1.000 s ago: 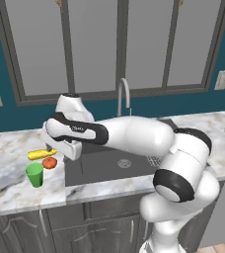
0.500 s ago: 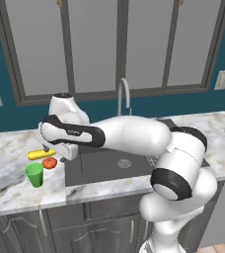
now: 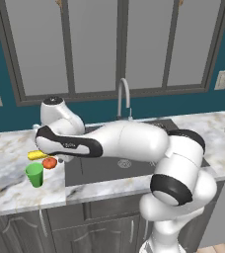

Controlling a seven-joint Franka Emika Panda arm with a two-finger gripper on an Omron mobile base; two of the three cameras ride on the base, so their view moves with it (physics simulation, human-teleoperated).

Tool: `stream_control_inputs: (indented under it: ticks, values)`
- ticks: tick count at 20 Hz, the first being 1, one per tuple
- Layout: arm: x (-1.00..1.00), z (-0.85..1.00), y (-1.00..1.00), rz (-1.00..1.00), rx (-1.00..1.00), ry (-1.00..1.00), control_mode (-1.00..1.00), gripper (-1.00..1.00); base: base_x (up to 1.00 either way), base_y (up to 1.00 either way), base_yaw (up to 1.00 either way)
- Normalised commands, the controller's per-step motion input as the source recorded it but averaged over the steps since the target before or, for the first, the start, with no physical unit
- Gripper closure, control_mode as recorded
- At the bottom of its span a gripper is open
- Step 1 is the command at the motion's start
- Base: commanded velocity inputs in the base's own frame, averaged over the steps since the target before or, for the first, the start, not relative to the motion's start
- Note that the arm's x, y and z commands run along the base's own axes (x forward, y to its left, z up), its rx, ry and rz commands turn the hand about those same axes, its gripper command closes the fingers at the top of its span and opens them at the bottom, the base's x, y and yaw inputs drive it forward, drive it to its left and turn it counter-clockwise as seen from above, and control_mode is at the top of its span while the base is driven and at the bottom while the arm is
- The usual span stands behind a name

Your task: Remove the squash and corn from the sink. Then move the bowl and cup from the counter to the sink for washing.

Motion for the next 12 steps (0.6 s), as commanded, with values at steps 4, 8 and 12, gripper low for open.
stream_control_inputs:
  ticks: [4,8,12]
  values:
    - [-0.04,0.00,0.00,0.00,0.00,-0.03,-1.00,-1.00,0.00,0.00,0.00]
    - [-0.01,0.00,0.00,0.00,0.00,0.00,-1.00,-1.00,0.00,0.00,0.00]
    - [0.00,0.00,0.00,0.00,0.00,0.00,-1.00,-1.00,0.00,0.00,0.00]
